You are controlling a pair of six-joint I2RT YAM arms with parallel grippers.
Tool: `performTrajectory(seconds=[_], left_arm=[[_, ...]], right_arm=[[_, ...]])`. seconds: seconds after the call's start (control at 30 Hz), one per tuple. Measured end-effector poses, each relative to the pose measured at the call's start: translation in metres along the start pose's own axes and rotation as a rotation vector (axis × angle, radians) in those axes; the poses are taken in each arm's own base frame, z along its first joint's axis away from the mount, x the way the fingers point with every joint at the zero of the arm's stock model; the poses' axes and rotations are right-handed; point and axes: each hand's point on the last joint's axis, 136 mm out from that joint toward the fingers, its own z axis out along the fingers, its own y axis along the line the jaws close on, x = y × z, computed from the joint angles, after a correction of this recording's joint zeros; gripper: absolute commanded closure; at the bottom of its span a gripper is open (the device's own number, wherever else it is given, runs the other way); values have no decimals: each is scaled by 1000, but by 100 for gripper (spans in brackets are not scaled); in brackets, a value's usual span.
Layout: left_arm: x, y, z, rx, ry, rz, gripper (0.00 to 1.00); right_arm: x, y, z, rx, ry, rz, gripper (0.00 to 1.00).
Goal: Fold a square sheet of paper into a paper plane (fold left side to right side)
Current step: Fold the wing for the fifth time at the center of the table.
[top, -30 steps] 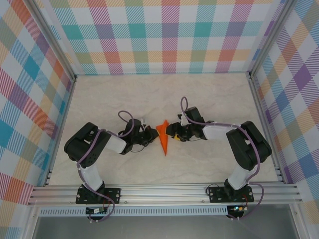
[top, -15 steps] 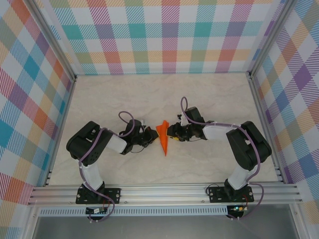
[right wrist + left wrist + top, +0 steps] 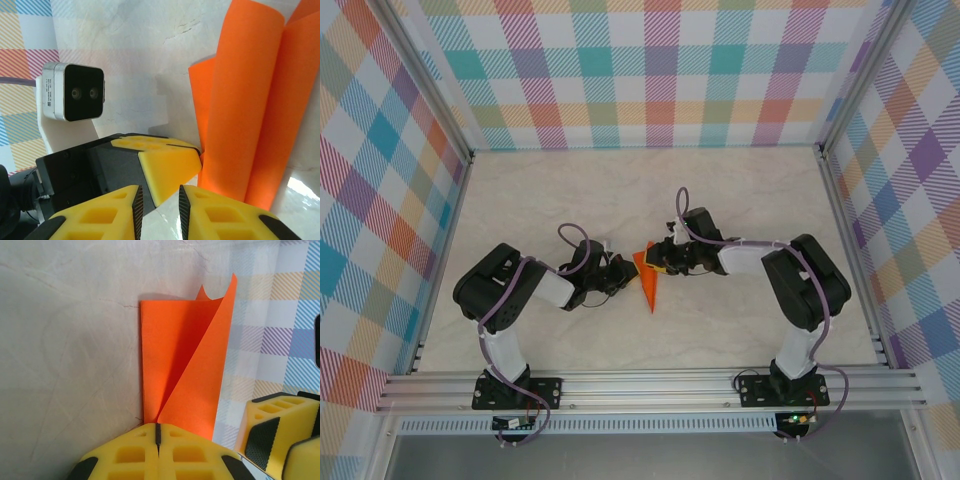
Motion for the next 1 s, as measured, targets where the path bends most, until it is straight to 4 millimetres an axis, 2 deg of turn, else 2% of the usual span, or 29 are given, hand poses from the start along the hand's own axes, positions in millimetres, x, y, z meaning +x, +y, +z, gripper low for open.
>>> performTrajectory(seconds=[1.0], left_arm=[[-1,1,-1,-13,-7,17,100]], right_arm=[[-1,-22,12,85,19,-22,73]])
